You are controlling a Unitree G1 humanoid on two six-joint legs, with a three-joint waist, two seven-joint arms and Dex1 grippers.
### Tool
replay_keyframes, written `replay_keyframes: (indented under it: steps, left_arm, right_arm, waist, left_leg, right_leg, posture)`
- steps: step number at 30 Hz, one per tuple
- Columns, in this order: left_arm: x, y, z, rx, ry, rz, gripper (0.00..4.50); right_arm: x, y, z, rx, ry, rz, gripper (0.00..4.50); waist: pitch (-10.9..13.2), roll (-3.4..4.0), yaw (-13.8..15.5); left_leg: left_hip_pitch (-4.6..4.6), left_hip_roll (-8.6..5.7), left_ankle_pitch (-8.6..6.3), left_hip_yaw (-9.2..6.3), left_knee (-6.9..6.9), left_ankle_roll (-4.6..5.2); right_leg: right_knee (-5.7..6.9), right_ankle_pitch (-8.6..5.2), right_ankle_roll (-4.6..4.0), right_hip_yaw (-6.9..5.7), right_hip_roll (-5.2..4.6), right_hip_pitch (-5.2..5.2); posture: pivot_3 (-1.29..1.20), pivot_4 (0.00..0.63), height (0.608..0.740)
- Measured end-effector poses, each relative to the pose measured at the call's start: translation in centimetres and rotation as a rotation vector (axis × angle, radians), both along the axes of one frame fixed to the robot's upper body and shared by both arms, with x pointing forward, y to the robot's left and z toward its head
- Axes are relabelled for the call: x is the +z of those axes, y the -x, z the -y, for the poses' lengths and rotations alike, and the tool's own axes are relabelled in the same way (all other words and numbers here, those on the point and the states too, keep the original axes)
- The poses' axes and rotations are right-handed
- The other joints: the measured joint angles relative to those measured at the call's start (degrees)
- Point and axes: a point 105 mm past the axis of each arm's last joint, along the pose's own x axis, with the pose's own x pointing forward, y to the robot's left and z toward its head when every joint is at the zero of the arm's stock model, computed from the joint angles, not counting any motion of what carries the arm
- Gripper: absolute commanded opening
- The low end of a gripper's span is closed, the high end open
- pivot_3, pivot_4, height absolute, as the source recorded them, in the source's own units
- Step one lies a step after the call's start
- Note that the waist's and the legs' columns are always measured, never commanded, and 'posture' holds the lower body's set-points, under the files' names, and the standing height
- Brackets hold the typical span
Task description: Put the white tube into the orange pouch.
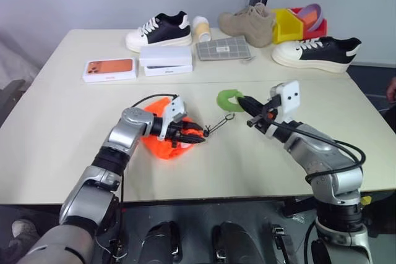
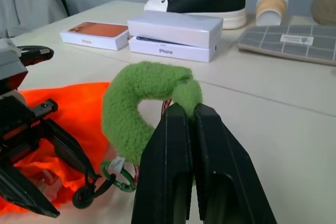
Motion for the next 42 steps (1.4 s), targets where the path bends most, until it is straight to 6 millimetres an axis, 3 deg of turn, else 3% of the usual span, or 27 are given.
replay_keyframes:
  steps: [7, 21, 25, 26, 36, 42]
  left_arm:
    - [-0.3, 0.0, 1.5, -0.036, -0.011, 0.029, 2.18]
    - [-0.4, 0.0, 1.7, -0.051, -0.033, 0.045, 2.18]
    - [-0.4, 0.0, 1.7, -0.049, -0.033, 0.045, 0.4]
    - [-0.4, 0.0, 1.7, -0.049, -0.033, 0.044, 0.17]
    - [-0.9, 0.0, 0.5, -0.018, -0.051, 0.043, 0.18]
    - [-1.3, 1.2, -1.9, -0.016, -0.114, 0.078, 0.18]
  right_arm:
    - [0.1, 0.0, 0.1, -0.005, 0.001, 0.002, 0.0]
    - [0.1, -0.1, 0.2, -0.015, 0.0, 0.001, 0.0]
    - [0.0, -0.1, 0.2, -0.015, 0.001, 0.0, 0.0]
    - [0.0, -0.1, 0.2, -0.015, 0.001, 0.0, 0.0]
    - [0.0, -0.2, 0.4, -0.034, 0.004, 0.004, 0.0]
    - [-1.4, -2.5, 3.6, -0.239, 0.035, -0.036, 0.0]
  waist:
    - [0.0, 0.0, 0.01]
    - [0.0, 0.0, 0.01]
    - [0.0, 0.0, 0.02]
    - [0.0, 0.0, 0.02]
    - [0.0, 0.0, -0.17]
    - [-0.01, 0.01, -0.5]
  left_leg:
    - [-0.01, 0.0, -0.01, 0.0, 0.0, 0.02]
    - [0.0, 0.0, -0.01, 0.0, 0.02, 0.02]
    - [0.0, 0.0, -0.01, 0.0, 0.02, 0.02]
    - [0.0, 0.0, -0.01, 0.0, 0.02, 0.02]
    - [0.0, 0.01, -0.01, 0.0, 0.01, 0.02]
    - [0.06, 0.02, 0.02, 0.02, 0.01, -0.03]
  right_leg:
    - [0.0, 0.0, 0.0, 0.0, 0.0, -0.01]
    - [0.01, 0.0, 0.01, 0.0, 0.0, 0.0]
    - [0.01, 0.0, 0.01, 0.0, 0.0, 0.0]
    - [0.01, 0.0, 0.01, 0.0, 0.0, 0.0]
    - [0.02, 0.0, 0.01, 0.0, 0.0, 0.0]
    - [0.08, 0.0, 0.01, 0.02, 0.01, 0.0]
  posture:
    - [0.0, 0.15, 0.74]
    - [0.0, 0.15, 0.74]
    - [0.0, 0.15, 0.74]
    - [0.0, 0.15, 0.74]
    - [0.0, 0.15, 0.74]
    - [0.0, 0.15, 0.74]
